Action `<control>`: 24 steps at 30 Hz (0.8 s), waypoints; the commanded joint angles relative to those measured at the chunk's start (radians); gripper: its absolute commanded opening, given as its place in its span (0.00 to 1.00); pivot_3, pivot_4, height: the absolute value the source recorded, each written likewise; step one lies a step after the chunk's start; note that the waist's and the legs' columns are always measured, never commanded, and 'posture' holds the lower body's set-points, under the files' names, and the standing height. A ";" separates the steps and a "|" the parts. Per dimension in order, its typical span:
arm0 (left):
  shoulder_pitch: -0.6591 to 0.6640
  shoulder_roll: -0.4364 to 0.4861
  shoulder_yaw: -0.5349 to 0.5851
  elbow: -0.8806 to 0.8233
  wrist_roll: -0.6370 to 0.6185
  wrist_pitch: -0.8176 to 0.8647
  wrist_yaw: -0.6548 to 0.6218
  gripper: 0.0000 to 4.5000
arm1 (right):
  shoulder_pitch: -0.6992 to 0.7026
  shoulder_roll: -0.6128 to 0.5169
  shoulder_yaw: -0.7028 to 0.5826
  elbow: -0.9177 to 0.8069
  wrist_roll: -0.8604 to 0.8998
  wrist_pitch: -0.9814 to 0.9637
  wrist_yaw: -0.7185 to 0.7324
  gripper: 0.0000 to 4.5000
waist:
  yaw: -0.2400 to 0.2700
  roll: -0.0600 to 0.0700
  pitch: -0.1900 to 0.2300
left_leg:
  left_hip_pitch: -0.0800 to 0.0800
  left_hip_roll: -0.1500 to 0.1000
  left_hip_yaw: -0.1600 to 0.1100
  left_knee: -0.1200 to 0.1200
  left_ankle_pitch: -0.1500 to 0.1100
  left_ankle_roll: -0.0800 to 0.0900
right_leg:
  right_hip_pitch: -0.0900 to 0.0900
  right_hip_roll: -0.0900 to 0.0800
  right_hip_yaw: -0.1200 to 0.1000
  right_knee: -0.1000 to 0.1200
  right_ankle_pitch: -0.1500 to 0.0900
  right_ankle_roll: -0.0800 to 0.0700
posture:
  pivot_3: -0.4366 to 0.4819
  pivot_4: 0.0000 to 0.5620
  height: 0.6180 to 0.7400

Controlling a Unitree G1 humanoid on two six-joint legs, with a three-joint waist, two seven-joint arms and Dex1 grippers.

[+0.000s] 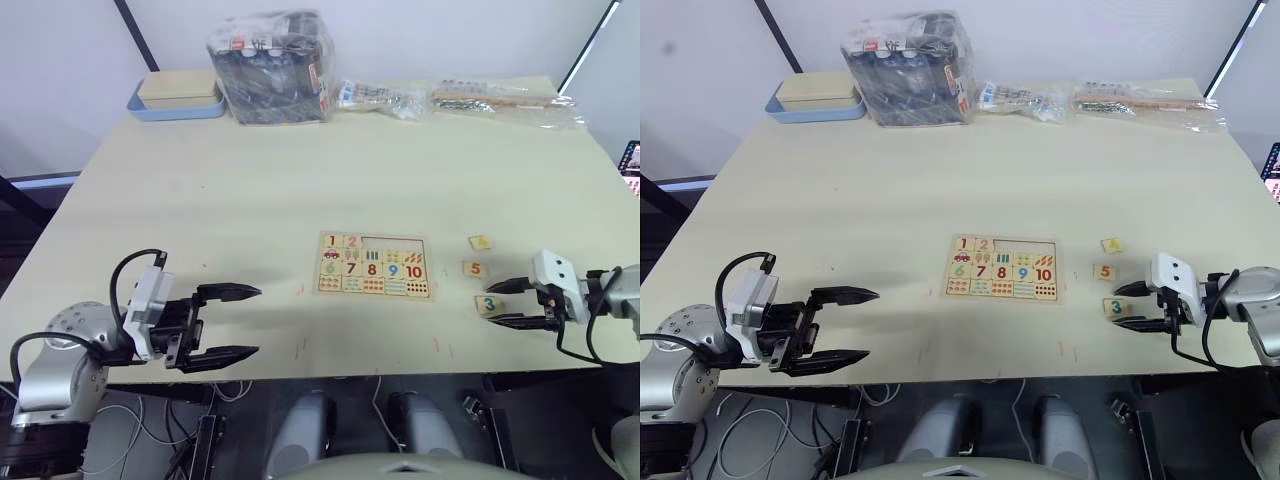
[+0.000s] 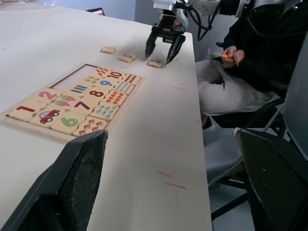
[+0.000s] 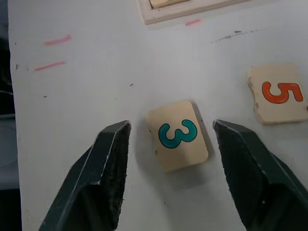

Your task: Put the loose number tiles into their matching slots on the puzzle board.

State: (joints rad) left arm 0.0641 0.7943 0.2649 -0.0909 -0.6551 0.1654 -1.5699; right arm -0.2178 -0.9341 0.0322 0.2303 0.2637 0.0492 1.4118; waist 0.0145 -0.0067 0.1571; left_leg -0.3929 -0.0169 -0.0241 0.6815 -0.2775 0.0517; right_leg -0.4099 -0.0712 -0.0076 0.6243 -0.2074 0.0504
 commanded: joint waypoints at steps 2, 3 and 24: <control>-0.006 0.004 0.009 0.010 -0.014 -0.024 -0.027 1.00 | -0.004 0.005 -0.009 0.015 -0.016 -0.053 -0.001 0.61 | -0.001 0.000 0.000 | 0.000 0.000 0.000 0.000 0.000 0.000 | 0.000 0.000 0.000 0.000 0.000 0.000 | 0.48 0.27 1.00; -0.009 0.003 0.007 0.013 -0.014 -0.026 -0.027 1.00 | -0.006 0.007 -0.010 0.019 -0.018 -0.058 -0.002 0.61 | -0.001 0.000 0.000 | 0.000 0.000 0.000 0.000 0.000 0.000 | 0.000 0.000 0.000 0.000 0.000 0.000 | 0.48 0.27 1.00; 0.002 -0.012 0.000 0.044 0.007 -0.082 -0.010 1.00 | -0.023 0.007 -0.023 -0.090 0.008 0.024 -0.015 0.19 | -0.001 0.000 0.000 | 0.000 0.000 0.000 0.000 0.000 0.000 | 0.000 0.000 0.000 0.000 0.000 0.000 | 0.48 0.27 1.00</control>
State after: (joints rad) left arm 0.0591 0.7826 0.2603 -0.0460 -0.6450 0.0998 -1.5731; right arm -0.2240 -0.9127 0.0319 0.2043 0.2369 0.0257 1.3935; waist 0.0137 -0.0063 0.1572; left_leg -0.3924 -0.0166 -0.0242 0.6815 -0.2775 0.0517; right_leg -0.4098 -0.0715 -0.0072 0.6244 -0.2072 0.0499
